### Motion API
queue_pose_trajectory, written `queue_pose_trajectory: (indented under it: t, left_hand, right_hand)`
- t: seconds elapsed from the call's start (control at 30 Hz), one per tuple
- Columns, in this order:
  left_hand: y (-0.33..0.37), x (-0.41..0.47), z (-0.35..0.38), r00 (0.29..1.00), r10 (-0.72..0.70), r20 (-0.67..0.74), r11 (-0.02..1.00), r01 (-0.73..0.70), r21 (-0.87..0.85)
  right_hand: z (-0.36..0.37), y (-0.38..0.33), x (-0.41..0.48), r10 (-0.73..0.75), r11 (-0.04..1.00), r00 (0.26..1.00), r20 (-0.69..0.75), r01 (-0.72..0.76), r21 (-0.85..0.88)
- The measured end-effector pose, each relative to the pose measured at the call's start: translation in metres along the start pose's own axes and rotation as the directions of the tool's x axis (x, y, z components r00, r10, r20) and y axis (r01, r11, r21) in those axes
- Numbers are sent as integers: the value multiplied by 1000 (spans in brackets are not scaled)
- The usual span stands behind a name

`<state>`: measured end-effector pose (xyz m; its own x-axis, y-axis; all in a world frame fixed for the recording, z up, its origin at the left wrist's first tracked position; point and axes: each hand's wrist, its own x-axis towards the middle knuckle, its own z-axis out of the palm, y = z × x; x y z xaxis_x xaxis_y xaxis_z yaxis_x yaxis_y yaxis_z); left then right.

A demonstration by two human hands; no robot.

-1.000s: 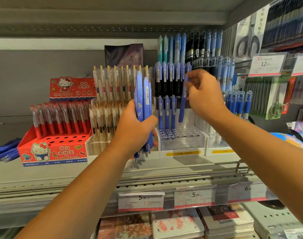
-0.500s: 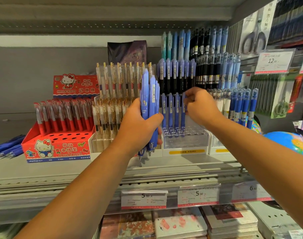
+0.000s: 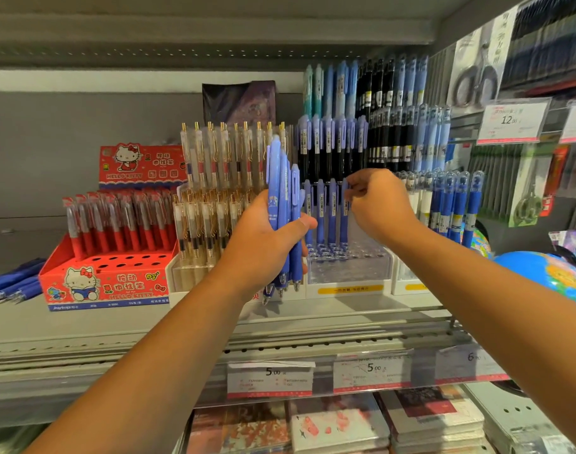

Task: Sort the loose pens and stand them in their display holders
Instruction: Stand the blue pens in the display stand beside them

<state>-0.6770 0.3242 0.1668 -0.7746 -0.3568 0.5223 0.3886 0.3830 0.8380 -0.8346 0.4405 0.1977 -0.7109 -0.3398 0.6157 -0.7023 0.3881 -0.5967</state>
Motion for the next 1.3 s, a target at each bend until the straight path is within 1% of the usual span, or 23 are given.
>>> queue_pose_trajectory:
  t: [0.07, 0.1, 0.13, 0.17, 0.2, 0.27, 0.3, 0.33, 0.43, 0.57, 0.67, 0.73, 0.8, 0.87, 0.97, 1.03, 1.13, 1.23, 1.27, 1.3]
  left_hand:
    - [0, 0, 0, 1000, 12, 3, 1000, -12, -14]
    - [-1, 0, 0, 1000, 18, 3, 1000, -17, -20]
    - [-1, 0, 0, 1000, 25, 4, 999, -25, -26]
    - [-1, 0, 1, 999, 34, 4, 999, -34, -30]
    - [-1, 0, 0, 999, 44, 4, 999, -43, -31]
    - [0, -1, 0, 998, 56, 5, 998, -56, -40]
    - [1, -1, 0, 998, 57, 8, 997, -56, -57]
    - [1, -1, 0, 998, 55, 11, 996, -54, -78]
    - [2, -2, 1, 999, 51, 12, 992, -49, -115]
    - [2, -3, 1, 999, 17, 30, 988, -12, -155]
    - [1, -2, 0, 1000, 6, 22, 986, -2, -164]
    - [1, -1, 0, 1000, -5, 5, 986, 6, -169]
    - [1, -1, 0, 999, -46, -12, 978, 43, -203]
    - [1, 0, 0, 997, -71, -19, 974, 65, -217]
    - [2, -1, 0, 996, -87, -11, 967, 82, -240]
    - [2, -1, 0, 996, -86, -7, 972, 82, -221]
    - [2, -1, 0, 998, -68, -3, 986, 67, -155]
    - [3, -2, 0, 997, -75, 17, 983, 77, -166]
    - [4, -3, 0, 997, -78, 21, 983, 80, -167]
    - [4, -3, 0, 997, -80, 24, 982, 83, -168]
  right_hand:
    - [-1, -2, -4, -55, 997, 998, -27, 53, -61]
    - [-2, -5, -7, -88, 994, 995, -54, 85, -65]
    - [-4, -10, -11, -119, 993, 990, -78, 117, -29]
    - [-6, -15, -16, -135, 988, 988, -77, 140, 61]
    - [-9, -22, -20, -138, 970, 990, -39, 143, 196]
    - [-13, -35, -29, -143, 878, 982, 124, 68, 473]
    - [-14, -40, -32, -164, 836, 967, 195, 31, 548]
    - [-15, -42, -35, -190, 818, 953, 234, 22, 575]
    - [-14, -44, -39, -221, 824, 939, 265, 34, 565]
    - [-16, -40, -39, -190, 782, 921, 339, -67, 619]
    - [-18, -38, -38, -187, 783, 915, 359, -82, 617]
    - [-20, -37, -39, -159, 789, 920, 357, -99, 607]
    - [-20, -36, -39, -131, 785, 930, 343, -114, 609]
    - [-21, -34, -39, -103, 754, 946, 308, -128, 645]
    - [-27, -32, -36, -41, 698, 969, 246, -148, 701]
    - [-31, -29, -32, -8, 690, 977, 215, -150, 708]
    - [-41, -28, -25, 16, 735, 995, 103, -82, 673]
    - [-52, -27, -13, 13, 785, 999, -52, 22, 619]
    - [-55, -25, -10, -3, 824, 995, -104, 62, 563]
    - [-56, -23, -6, -33, 876, 987, -157, 104, 471]
